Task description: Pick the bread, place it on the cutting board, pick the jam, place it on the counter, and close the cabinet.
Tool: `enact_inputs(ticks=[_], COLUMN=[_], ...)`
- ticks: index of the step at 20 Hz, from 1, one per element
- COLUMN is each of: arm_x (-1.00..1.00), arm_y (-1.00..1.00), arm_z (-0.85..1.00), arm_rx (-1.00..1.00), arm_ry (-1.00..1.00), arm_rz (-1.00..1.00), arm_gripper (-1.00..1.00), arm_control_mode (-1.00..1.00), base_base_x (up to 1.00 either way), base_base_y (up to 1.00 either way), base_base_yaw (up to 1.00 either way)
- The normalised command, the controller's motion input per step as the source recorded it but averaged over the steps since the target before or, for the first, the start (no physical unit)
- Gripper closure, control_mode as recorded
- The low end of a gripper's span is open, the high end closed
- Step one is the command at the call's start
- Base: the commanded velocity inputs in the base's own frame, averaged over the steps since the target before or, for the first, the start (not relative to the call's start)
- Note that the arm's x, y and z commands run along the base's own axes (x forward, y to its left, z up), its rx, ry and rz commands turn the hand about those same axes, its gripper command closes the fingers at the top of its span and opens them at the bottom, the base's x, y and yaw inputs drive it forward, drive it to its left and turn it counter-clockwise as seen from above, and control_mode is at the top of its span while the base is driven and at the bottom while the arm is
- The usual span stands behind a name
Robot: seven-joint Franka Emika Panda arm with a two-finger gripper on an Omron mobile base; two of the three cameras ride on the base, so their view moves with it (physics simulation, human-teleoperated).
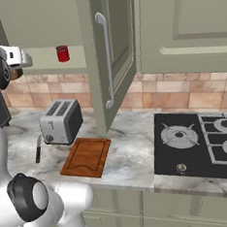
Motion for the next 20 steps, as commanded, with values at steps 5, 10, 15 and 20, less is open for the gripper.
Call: enact_inputs(ticks=[5, 10, 15, 20], arm_x=[-0.73, -0.67, -0.5, -0.5], arm_y=[-0.45, -0.4, -0.35, -0.23], arm_z=[0.0, -0.01, -0.04, -0.14], arm_rx=[0.0, 0.0, -0.01, 0.0], arm_ry=[0.0, 0.0, 0.0, 0.0], arm_rz=[-0.01, -0.03, -0.03, -0.05], arm_gripper=[1.0, 1.0, 1.0, 1.0], arm_control_mode=[-1.0, -1.0, -1.0, -1.0], base_base_x=[0.0, 0.0, 0.0, 0.0], base_base_y=[0.0, 0.0, 0.0, 0.0], base_base_yaw=[0.0, 0.0, 0.0, 0.0])
